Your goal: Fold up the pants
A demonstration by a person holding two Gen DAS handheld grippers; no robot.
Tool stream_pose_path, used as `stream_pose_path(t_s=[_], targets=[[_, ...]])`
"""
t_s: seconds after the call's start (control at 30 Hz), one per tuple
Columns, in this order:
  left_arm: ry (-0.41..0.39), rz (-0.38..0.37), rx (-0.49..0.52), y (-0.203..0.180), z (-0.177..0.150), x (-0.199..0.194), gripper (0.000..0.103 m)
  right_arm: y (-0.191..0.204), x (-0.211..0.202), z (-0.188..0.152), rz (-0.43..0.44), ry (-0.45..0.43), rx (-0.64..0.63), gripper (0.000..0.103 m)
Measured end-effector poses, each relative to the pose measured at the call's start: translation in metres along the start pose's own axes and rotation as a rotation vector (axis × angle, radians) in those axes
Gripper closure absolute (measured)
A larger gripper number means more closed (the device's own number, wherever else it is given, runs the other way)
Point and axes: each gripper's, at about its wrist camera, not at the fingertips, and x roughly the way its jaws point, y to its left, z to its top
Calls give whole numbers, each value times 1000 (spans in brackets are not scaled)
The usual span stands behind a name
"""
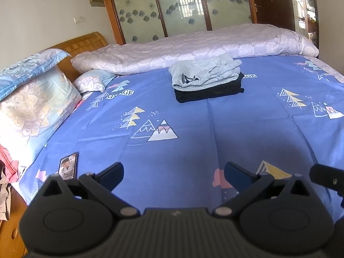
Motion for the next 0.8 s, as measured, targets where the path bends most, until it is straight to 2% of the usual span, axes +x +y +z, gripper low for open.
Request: stream_pose_path(t_s=[0.43,0.8], targets=[[27,-3,9,-2,-6,5,0,-2,3,-2,-2,13,10,1],[80,-14,3,-2,-12,17,0,-3,8,-5,-5,36,16,1]])
